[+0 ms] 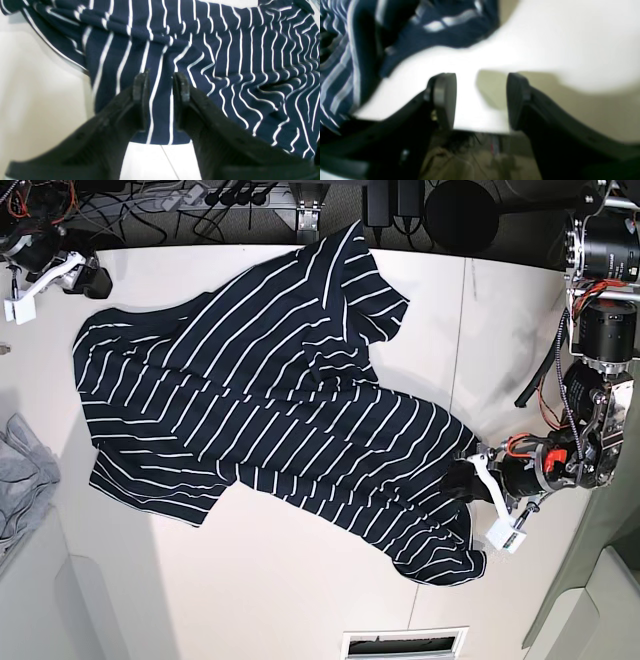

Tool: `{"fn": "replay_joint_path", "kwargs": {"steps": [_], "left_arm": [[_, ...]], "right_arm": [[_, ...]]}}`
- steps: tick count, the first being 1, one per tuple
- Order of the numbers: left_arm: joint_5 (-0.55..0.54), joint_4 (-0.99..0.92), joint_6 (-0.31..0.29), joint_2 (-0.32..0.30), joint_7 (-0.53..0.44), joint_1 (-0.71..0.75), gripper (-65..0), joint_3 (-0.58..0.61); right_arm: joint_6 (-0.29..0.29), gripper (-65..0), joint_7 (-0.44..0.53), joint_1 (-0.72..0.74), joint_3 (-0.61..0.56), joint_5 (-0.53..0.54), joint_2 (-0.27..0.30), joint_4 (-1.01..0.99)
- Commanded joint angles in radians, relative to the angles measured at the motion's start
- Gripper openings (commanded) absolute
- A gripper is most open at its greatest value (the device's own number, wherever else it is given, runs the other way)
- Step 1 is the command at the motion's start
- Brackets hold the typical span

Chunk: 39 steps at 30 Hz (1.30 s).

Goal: Layout the t-shirt on the table in an organized manner, then fold the t-shirt properly

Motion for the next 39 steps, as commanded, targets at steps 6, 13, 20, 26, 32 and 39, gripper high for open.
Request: {"fn": "replay_joint_path", "kwargs": {"steps": [6,13,20,26,32,39], "left_arm": [[-0.019,0.017,-0.012,-0.012,-0.014,0.021,-46.3,-0.004],[-0.017,0.017,-0.012,-0.013,-0.015,0.032,-46.3,-0.004],[-0.015,0.017,-0.012,-0.014,-0.014,0.032,-46.3,-0.004],[-0.008,0.017,-0.012,-0.024,-0.016,0.032,-46.3,-0.004],[-0.008,0.017,-0.012,-0.026,-0.016,0.033,-46.3,-0.004],[-0.008,0.016,-0.012,-0.023,-0.019,0.038,-46.3,-0.004]], "right_arm": [[0.007,-33.3,0.020,0.055,-0.074,-0.043,-0.057,0.013],[-0.011,-33.4,0.103,0.061,-0.250,-0.173,-0.127,0.012],[-0.030,-64.4,0.118,0.064,-0.276,-0.241,-0.145,0.016],[-0.005,-61.2,0.014,0.063,-0.187,-0.159,-0.103,0.039],[-0.003,-59.6,0.014,0.063,-0.126,-0.094,-0.039,0.039],[-0.003,-65.0,0.014,0.063,-0.126,-0.094,0.014,0.039]]}}
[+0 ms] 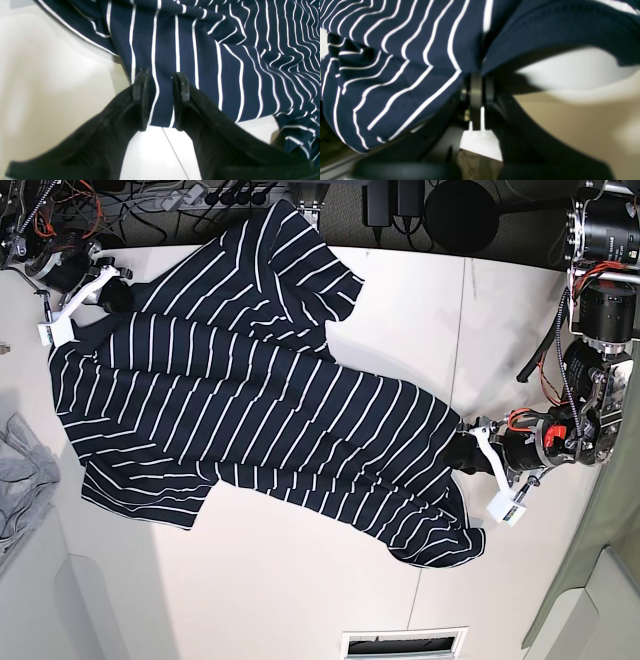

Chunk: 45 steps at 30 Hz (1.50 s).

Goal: Layout the t-shirt on the table in an organized manner, then fold the t-shirt properly

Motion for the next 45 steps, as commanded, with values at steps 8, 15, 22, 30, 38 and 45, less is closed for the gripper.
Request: {"fn": "replay_joint_path", "kwargs": {"steps": [8,15,22,30,38,45], "left_arm": [[0.006,0.015,-0.012,-0.012,-0.021,-0.004,-46.3,-0.005],[-0.017,0.016,-0.012,-0.011,-0.023,0.045,-46.3,-0.005],[-0.042,0.016,-0.012,0.003,-0.025,0.055,-46.3,-0.005],[-0.072,0.016,-0.012,0.040,-0.053,0.055,-46.3,-0.005],[0.099,0.014,0.013,0.142,-0.079,0.061,-56.8,-0.005],[0.208,0.014,0.073,0.117,-0.109,0.061,-65.0,-0.005]], "right_arm": [[0.000,-35.6,0.042,0.011,0.069,0.018,0.074,0.014],[0.000,-35.7,0.015,0.008,0.150,0.065,0.087,0.013],[-0.001,-48.2,0.042,0.010,0.138,0.074,0.047,0.011],[-0.001,-52.8,0.091,0.013,0.137,0.032,-0.002,0.005],[0.000,-65.0,0.093,0.040,0.114,-0.005,0.000,0.004],[0.000,-65.0,0.083,0.040,0.116,-0.038,0.049,0.004]]}}
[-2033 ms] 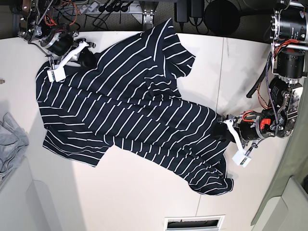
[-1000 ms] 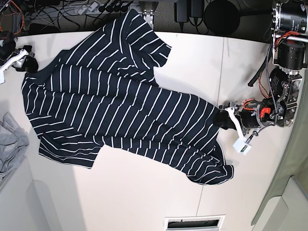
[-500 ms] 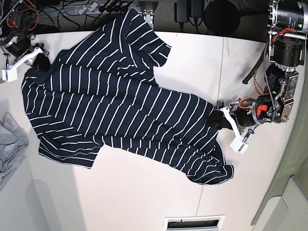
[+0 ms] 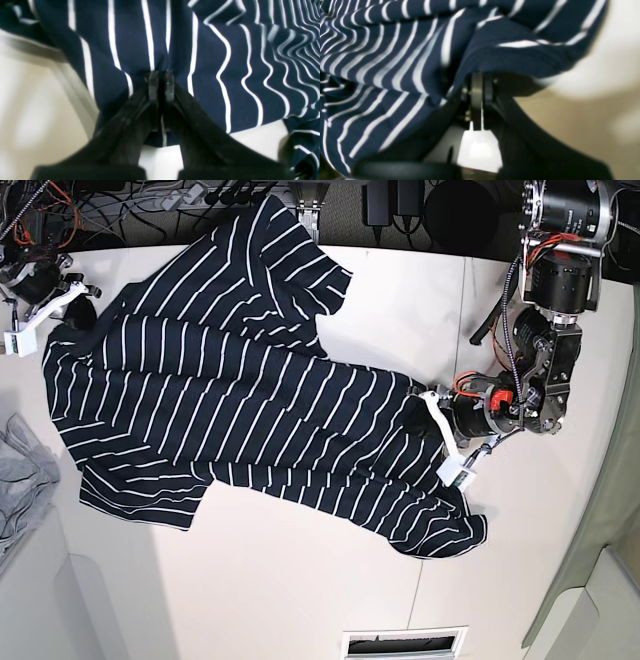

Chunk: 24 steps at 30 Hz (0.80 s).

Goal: Layout the t-shirt on the table in an organized manner, then fold the t-shirt properly
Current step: 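Pull the hem outward with the left gripper while right gripper holds shoulder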

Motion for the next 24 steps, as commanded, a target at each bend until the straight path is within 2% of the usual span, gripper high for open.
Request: {"fn": "replay_joint_path", "kwargs": {"steps": [1,8,11,13,16,19,22,24], "left_arm": [[0.006,0.014,0.007,-0.024,-0.003,-0.021,-65.0,-0.005],[0.005,0.014,0.004,-0.090,-0.001,-0.020,-65.0,-0.005],[-0.014,0.014,-0.042,-0.101,0.015,-0.021,-65.0,-0.005],[-0.070,0.014,-0.078,-0.100,0.056,-0.021,-65.0,-0.005],[-0.199,0.014,-0.078,-0.101,0.130,-0.021,-65.0,-0.005],[-0.331,0.017,-0.078,-0.101,0.189,-0.021,-64.8,-0.005],[-0.401,0.039,-0.078,-0.112,0.200,-0.021,-57.3,-0.005],[-0.414,0.066,-0.078,-0.127,0.201,-0.021,-50.4,-0.005]], "right_arm": [[0.003,-65.0,0.019,0.007,0.008,0.016,0.034,0.013],[0.003,-65.0,0.020,0.008,0.013,0.016,0.101,0.013],[0.003,-65.0,0.032,0.014,0.013,0.016,0.124,0.013],[0.002,-65.0,0.030,0.025,0.013,0.016,0.138,0.013],[0.000,-65.0,0.021,0.033,0.013,0.033,0.140,0.013],[0.000,-64.9,-0.040,0.032,0.012,0.102,0.131,0.013],[0.000,-48.7,-0.079,0.028,0.012,0.116,0.116,0.013],[0.001,-46.5,-0.085,0.011,0.012,0.117,0.115,0.013]]}}
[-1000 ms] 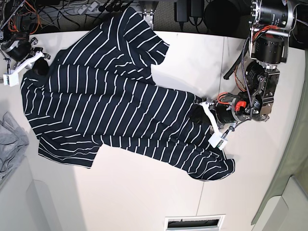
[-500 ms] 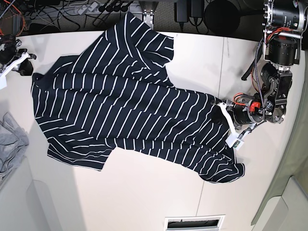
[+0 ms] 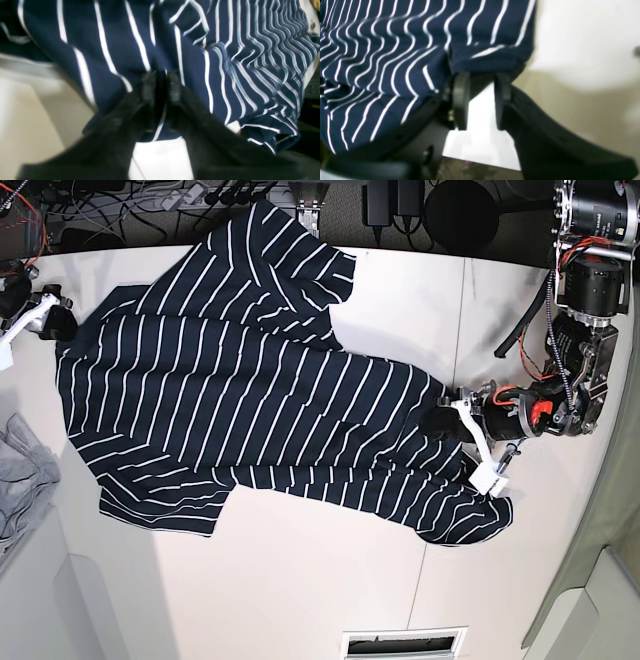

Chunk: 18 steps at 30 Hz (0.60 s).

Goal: Layout the t-shirt on the table in an organized manner, then fold the t-shirt properly
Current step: 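Pull the hem outward with the left gripper while right gripper holds shoulder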

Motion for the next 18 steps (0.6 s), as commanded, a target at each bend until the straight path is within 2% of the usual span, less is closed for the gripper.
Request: {"fn": "replay_joint_path", "kwargs": {"steps": [1,3,5,7,11,13,15,16,18], "left_arm": [[-0.025,0.031,-0.016,-0.026,-0.013,-0.024,-47.6,-0.005],[-0.024,0.052,-0.016,-0.045,-0.013,-0.024,-45.1,-0.007],[-0.023,0.063,-0.016,-0.064,-0.015,-0.024,-45.1,-0.009],[-0.019,0.064,-0.016,-0.079,-0.016,-0.024,-45.1,-0.015],[0.088,0.061,-0.016,-0.089,-0.040,-0.012,-44.5,-0.049],[0.183,0.051,-0.014,-0.089,-0.117,0.007,-37.0,-0.076],[0.237,0.032,0.020,-0.089,-0.178,0.028,-30.1,-0.100],[0.238,0.021,0.024,-0.089,-0.185,0.036,-29.1,-0.105],[0.238,0.000,0.023,-0.086,-0.186,0.056,-29.1,-0.105]], "right_arm": [[0.001,-46.5,0.012,-0.010,0.010,0.017,0.022,0.013],[0.004,-46.5,0.003,-0.029,0.010,0.045,0.022,0.014],[0.011,-46.5,-0.011,-0.047,0.010,0.086,0.021,0.014],[0.017,-46.5,-0.014,-0.061,0.010,0.083,0.016,0.014],[0.023,-46.5,-0.011,-0.090,0.010,0.082,0.014,0.014],[0.023,-42.4,-0.006,-0.096,0.010,0.077,0.013,0.014],[0.023,-34.8,0.002,-0.095,0.010,0.051,0.010,0.014],[0.023,-32.0,0.006,-0.095,0.010,0.038,0.009,0.014],[0.023,-30.7,0.015,-0.095,0.005,0.028,0.008,0.014]]}}
